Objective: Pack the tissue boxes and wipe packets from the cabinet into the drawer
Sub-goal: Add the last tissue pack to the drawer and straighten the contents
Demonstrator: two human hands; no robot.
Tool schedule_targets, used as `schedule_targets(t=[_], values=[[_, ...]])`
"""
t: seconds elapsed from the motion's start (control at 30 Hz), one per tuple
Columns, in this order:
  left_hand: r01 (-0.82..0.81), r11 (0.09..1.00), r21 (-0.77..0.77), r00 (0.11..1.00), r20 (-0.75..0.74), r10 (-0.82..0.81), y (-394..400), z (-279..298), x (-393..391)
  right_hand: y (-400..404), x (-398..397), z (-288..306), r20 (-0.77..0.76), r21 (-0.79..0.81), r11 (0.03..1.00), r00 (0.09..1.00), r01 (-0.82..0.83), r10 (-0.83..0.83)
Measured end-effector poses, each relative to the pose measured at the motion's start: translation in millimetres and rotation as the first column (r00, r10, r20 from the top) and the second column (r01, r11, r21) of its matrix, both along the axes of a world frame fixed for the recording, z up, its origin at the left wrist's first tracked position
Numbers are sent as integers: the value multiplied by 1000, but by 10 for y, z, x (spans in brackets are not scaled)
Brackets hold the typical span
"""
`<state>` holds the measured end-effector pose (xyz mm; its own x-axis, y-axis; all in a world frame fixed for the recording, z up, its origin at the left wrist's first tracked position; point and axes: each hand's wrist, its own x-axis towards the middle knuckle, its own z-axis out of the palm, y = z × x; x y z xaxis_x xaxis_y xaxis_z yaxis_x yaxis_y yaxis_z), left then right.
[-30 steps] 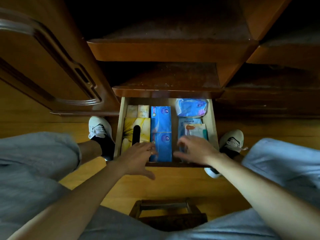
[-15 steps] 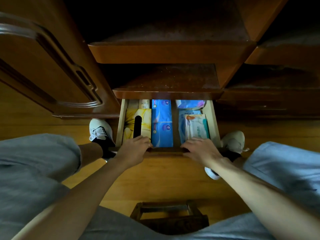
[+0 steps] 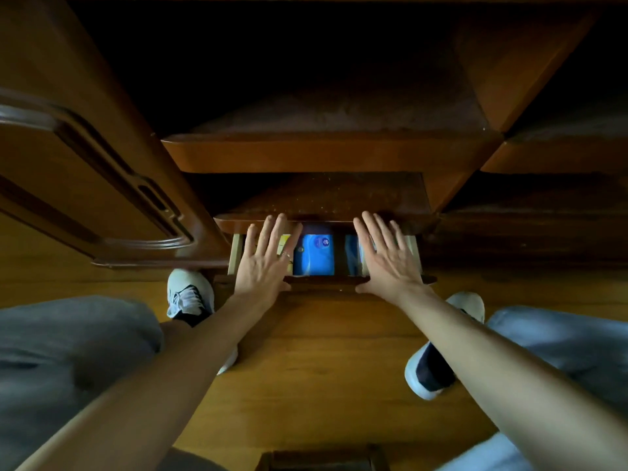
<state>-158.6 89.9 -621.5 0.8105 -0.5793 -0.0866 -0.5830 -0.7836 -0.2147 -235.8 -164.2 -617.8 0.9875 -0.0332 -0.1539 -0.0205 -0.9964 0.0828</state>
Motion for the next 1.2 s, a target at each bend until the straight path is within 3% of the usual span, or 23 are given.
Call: schedule_targets(t=[0.27, 0.57, 0.8, 0.97, 1.13, 1.2], values=[[-35, 999, -15, 995, 92, 36, -121, -134, 215, -116, 173, -76, 163, -23, 999, 985, -50, 53], [178, 965, -193, 949, 292, -117, 15, -343, 437, -290, 224, -304, 385, -91, 989, 911, -121, 146], [299, 880, -369, 849, 523, -69, -119, -547, 662, -410, 513, -528, 560, -139, 971, 794, -192, 237], [253, 898, -359, 876, 479, -56, -155, -521, 623, -364, 518, -518, 539, -119, 978, 816, -174, 211], [120, 986, -120, 958, 273, -83, -292, -46, 526, -120, 490, -209, 346, -104, 994, 935, -42, 75], [215, 972, -91, 948, 258, -186, -235, 184, 502, -101, 457, -3, 313, -27, 998, 947, -61, 66]])
